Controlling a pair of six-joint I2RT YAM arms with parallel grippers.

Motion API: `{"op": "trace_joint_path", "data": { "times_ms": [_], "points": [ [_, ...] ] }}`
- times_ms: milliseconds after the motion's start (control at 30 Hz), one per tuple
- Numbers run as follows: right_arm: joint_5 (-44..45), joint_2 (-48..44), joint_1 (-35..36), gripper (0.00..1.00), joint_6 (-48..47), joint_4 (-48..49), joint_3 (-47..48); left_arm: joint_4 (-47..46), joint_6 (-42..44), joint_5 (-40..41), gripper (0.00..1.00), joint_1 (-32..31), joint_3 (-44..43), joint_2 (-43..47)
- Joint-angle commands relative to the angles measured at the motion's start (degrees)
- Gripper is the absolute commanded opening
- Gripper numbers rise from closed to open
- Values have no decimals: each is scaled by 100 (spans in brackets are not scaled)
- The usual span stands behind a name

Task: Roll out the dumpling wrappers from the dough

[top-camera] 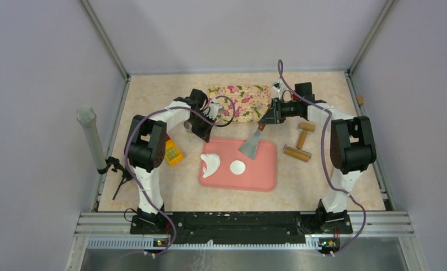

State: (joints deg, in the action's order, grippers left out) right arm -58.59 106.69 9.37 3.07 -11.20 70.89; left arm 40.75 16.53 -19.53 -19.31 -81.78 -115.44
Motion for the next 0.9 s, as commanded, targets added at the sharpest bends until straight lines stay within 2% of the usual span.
{"op": "trace_joint_path", "data": {
  "times_ms": [0, 433, 867],
  "points": [
    [-12, 469, 116, 0, -218, -339, 127, -340, 17, 532, 0, -35, 72, -471],
    [-413, 877, 283, 0, -275, -756, 298, -348, 8, 564, 0, -32, 68, -480],
    [-1235, 591, 231, 0, 357, -234, 235, -340, 16, 564, 0, -51, 74, -480]
  ]
}}
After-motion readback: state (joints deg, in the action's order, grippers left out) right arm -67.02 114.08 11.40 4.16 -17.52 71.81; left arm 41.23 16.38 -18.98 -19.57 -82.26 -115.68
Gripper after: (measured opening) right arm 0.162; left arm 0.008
